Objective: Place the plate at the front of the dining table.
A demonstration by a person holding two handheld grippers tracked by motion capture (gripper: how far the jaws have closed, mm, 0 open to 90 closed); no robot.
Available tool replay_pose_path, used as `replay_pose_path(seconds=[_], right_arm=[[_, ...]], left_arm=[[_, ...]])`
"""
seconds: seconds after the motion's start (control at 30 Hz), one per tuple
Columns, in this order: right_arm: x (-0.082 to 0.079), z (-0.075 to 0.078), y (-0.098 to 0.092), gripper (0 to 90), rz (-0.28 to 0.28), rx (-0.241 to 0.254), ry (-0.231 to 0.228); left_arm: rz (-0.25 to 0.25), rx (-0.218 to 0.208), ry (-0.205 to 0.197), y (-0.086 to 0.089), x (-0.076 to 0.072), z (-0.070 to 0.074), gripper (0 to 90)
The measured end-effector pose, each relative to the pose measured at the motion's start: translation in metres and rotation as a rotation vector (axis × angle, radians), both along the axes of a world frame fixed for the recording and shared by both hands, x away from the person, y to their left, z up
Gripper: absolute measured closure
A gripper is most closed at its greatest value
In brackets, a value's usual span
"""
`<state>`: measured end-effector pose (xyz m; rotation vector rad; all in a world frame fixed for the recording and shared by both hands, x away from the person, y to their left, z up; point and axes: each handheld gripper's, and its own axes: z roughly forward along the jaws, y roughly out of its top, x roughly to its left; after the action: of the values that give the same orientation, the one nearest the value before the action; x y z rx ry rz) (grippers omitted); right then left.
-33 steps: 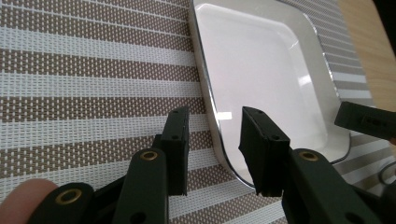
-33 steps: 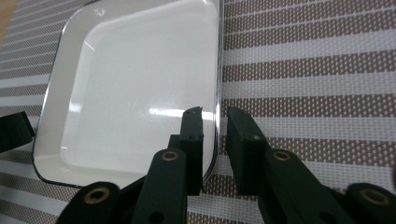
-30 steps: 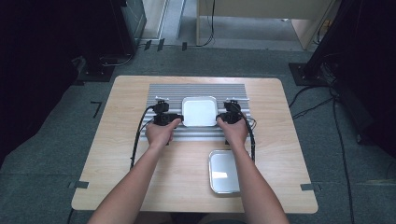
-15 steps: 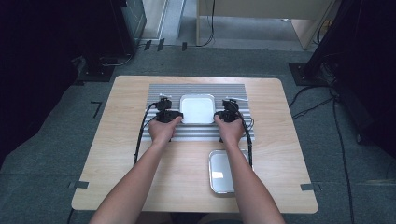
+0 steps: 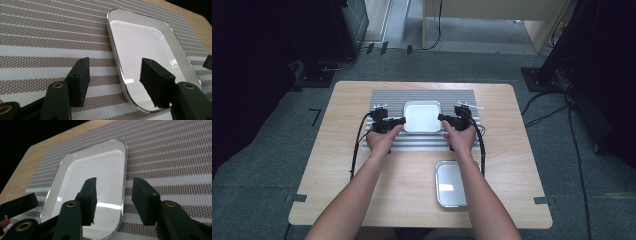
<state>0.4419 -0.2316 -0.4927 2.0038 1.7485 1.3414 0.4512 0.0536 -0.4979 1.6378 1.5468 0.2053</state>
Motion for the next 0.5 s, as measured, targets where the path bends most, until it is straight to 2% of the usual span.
replay_pose_path(seconds=[0.07, 0.17, 0.23, 0.37, 0.5], right_arm=[[-0.003, 0.004, -0.001, 50.0, 0.03, -0.014, -0.041], [-0.008, 0.011, -0.005, 36.6, 0.066, -0.052, -0.026], [-0.012, 0.013, -0.01, 32.0, 0.083, -0.061, -0.046], [-0.022, 0.016, -0.018, 31.8, 0.085, -0.109, -0.069], [-0.035, 0.015, -0.026, 30.9, 0.084, -0.108, -0.094]], left_arm=[[-0.004, -0.02, -0.014, 0.005, -0.004, 0.002, 37.6], [-0.026, 0.008, -0.009, 0.012, -0.012, 0.005, 25.4], [-0.043, 0.036, -0.017, 0.016, -0.018, 0.006, 18.8], [-0.041, 0.089, -0.036, 0.022, -0.028, 0.004, 18.0], [-0.05, 0.08, -0.059, 0.029, -0.036, 0.005, 17.9]])
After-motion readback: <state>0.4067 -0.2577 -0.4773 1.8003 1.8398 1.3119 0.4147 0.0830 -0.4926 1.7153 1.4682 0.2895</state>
